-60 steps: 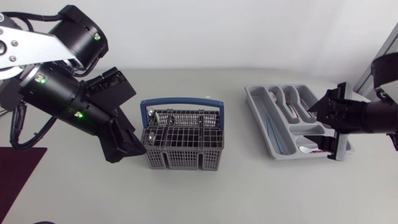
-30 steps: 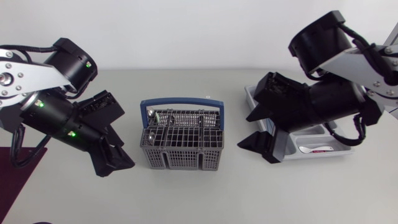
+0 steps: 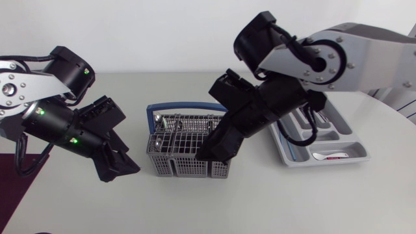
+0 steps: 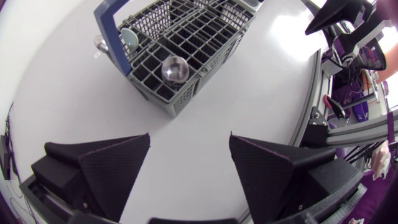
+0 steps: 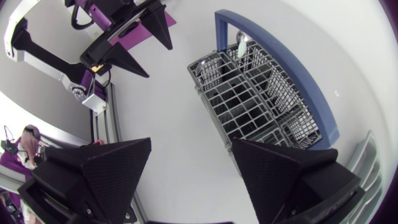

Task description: Unload the cutlery basket into the drawer organizer.

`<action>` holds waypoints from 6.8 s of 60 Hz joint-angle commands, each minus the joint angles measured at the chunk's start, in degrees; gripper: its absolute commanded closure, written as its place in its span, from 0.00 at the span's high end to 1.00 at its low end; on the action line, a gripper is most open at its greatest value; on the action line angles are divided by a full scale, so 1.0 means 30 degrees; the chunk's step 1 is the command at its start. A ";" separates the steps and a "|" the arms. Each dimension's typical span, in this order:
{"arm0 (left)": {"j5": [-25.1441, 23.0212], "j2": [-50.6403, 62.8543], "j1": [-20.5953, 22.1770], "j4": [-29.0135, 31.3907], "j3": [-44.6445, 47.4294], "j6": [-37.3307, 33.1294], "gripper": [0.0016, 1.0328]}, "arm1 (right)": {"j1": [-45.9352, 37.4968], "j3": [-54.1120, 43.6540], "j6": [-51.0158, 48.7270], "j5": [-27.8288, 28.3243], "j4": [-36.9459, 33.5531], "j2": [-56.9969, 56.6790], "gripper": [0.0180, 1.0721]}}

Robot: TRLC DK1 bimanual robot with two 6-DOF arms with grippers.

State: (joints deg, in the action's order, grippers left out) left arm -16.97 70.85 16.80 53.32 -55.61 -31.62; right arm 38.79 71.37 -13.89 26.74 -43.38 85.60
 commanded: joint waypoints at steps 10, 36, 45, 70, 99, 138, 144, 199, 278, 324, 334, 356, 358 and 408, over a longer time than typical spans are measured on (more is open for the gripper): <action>-0.0847 -0.0238 -0.0824 -0.0605 0.0814 -0.0887 0.94 | 0.0988 0.0584 0.3282 0.0344 0.1919 0.1788 0.88; -0.1608 -0.1409 -0.1204 -0.2480 0.2366 -0.1737 0.94 | 0.1544 0.0730 0.7208 -0.0096 0.6285 0.3663 0.84; -0.1960 -0.1468 -0.1644 -0.2978 0.2630 -0.2293 0.94 | 0.1779 0.1082 0.7999 -0.0857 0.7193 0.4278 0.84; -0.3601 -0.1292 -0.2347 -0.4033 0.3450 -0.4286 0.95 | 0.3390 0.1140 0.9259 -0.3553 0.9156 0.5304 0.76; -0.4977 -0.0472 -0.3460 -0.4502 0.3802 -0.6307 0.95 | 0.3654 0.1521 1.0079 -0.4168 0.9712 0.6036 0.56; -0.5622 0.0524 -0.4251 -0.4941 0.4007 -0.7274 0.95 | 0.4035 0.2283 1.0284 -0.5369 0.9302 0.7325 0.20; -0.5651 0.0553 -0.4310 -0.4941 0.4007 -0.7332 0.95 | 0.4064 0.2400 1.0196 -0.5662 0.9156 0.7296 0.15; -0.5651 0.0846 -0.4134 -0.5000 0.4007 -0.7362 0.95 | 0.4298 0.2664 0.9171 -0.4519 0.7134 0.4102 0.10; -0.5651 0.0729 -0.3753 -0.4883 0.3861 -0.7127 0.95 | 0.3185 0.4597 0.7999 -0.1853 0.1040 0.0265 0.10; -0.5622 0.0553 -0.3636 -0.4707 0.4036 -0.7010 0.95 | -0.9237 0.0261 0.1818 -0.2059 -0.7133 -0.5946 0.09; -0.5622 0.0524 -0.3607 -0.4648 0.4212 -0.7039 0.95 | -1.2430 -0.1057 0.0265 -0.2146 -0.7133 -0.5917 0.09; -0.5593 0.0436 -0.3519 -0.4355 0.4241 -0.7069 0.95 | -1.7909 -0.3430 -0.1727 -0.5955 -0.2446 -0.2401 0.10; -0.5622 0.0436 -0.3519 -0.4385 0.4271 -0.7098 0.95 | -1.8173 -0.3459 -0.1874 -0.6336 -0.1977 -0.1933 0.10; -0.5563 0.0553 -0.3109 -0.4267 0.4154 -0.6952 0.95 | -1.5448 -0.5071 0.0206 -0.9119 0.3267 0.1993 0.54</action>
State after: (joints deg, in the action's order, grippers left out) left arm -32.80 72.49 7.01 39.99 -44.05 -52.53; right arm -8.54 56.82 -14.74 -0.30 -34.02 91.11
